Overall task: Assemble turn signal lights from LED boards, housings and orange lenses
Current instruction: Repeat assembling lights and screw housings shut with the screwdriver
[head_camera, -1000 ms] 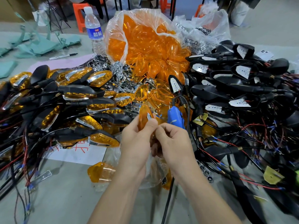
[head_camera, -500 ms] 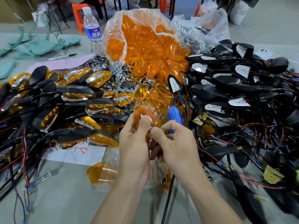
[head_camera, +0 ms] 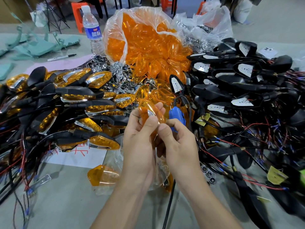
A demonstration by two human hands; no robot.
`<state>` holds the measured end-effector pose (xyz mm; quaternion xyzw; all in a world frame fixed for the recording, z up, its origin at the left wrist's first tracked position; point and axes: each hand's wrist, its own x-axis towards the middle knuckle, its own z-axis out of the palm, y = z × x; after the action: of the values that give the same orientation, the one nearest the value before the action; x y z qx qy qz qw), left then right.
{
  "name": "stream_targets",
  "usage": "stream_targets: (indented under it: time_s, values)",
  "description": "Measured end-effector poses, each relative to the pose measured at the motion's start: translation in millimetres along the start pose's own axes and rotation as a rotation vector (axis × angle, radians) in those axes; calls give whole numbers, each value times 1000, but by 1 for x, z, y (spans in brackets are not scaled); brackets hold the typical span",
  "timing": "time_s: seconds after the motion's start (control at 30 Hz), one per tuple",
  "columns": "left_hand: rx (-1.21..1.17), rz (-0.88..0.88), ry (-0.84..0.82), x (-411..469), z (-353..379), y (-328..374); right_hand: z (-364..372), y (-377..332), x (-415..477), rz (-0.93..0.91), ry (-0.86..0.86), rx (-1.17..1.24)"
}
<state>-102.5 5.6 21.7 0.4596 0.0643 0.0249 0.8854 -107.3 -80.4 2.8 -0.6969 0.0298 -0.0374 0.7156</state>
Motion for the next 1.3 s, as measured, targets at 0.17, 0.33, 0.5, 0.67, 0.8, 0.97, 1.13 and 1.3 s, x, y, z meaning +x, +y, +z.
stream_targets:
  time_s: [0.17, 0.33, 0.5, 0.67, 0.8, 0.97, 1.13, 1.3]
  values:
    - [153, -84, 4, 7, -9, -5, -10, -2, 6, -24, 0, -19]
    - [233, -101, -138, 23, -39, 12, -32, -6, 10, 77, -200, 160]
    - [88, -100, -257, 22, -46, 17, -38, -10, 8, 103, -286, 226]
    - [108, -33, -301, 16, -41, 18, -40, -14, 8, 127, -271, 228]
    - [163, 31, -172, 12, -32, 9, -32, -16, 7, 110, -110, 199]
    - [161, 102, -126, 10, -27, 7, -30, -18, -1, -11, 81, 55]
    - [154, 133, -129, 6, -25, 8, -35, -24, -1, -97, 123, 66]
    - [112, 127, -95, 1, -21, 5, -36, -26, -1, -56, 118, 17]
